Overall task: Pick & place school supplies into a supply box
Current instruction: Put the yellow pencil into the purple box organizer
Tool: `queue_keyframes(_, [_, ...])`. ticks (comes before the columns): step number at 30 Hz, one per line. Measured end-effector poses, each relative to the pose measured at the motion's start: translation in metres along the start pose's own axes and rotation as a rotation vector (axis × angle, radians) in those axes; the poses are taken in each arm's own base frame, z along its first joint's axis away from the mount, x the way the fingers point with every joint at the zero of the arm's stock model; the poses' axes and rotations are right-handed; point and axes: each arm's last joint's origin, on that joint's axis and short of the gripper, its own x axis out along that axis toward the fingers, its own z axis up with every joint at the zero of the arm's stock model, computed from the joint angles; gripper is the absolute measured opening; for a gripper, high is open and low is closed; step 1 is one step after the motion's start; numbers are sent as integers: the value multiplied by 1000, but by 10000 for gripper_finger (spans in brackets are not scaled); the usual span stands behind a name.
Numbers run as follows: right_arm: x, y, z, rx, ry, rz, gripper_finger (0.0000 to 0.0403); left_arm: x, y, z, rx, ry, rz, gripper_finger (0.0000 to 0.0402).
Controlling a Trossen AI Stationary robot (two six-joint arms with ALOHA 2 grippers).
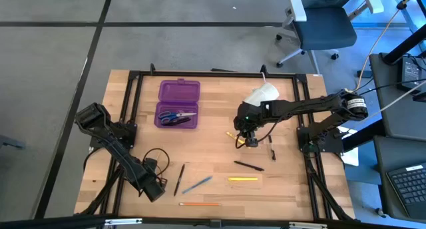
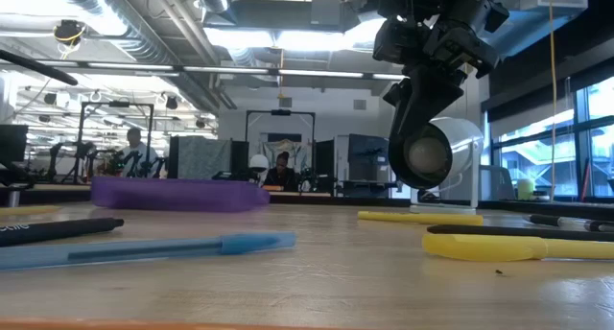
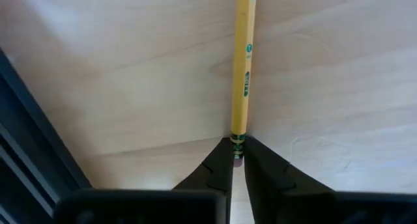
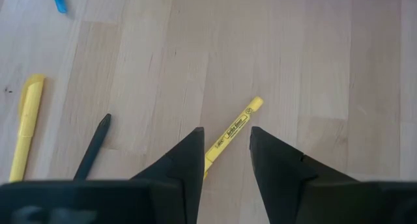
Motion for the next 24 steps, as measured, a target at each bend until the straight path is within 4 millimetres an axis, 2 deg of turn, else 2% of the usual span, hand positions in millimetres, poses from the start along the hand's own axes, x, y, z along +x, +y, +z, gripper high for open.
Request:
queue_keyframes(7, [0, 0, 0, 1, 0, 0, 128, -2, -9, 15, 123, 22, 7, 11])
queue_keyframes(15, [0, 0, 1, 2, -6, -1, 128, -4, -19, 38, 357, 87, 25, 11])
queue_keyframes(24, [0, 0, 3, 13, -27, -3, 128, -8, -25, 61, 485, 83, 3, 9])
